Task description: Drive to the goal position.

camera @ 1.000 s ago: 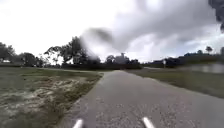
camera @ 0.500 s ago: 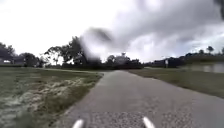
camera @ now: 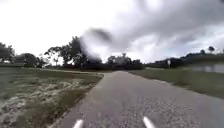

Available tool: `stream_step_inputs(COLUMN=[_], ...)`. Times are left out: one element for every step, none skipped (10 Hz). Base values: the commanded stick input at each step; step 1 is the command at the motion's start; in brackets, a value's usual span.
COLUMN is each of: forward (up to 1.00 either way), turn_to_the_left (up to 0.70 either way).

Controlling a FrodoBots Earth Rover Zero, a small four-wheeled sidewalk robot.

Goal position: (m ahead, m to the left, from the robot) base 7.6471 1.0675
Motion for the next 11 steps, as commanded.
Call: stream_step_inputs(forward=[0.70, 0.70, 0.70, 0.70, 0.70, 0.70, 0.70, 0.70, 0.70, 0.70, 0.70], turn_to_the_left=[0.00, 0.00, 0.00, 0.00, 0.00, 0.00, 0.00, 0.00, 0.00, 0.00, 0.00])
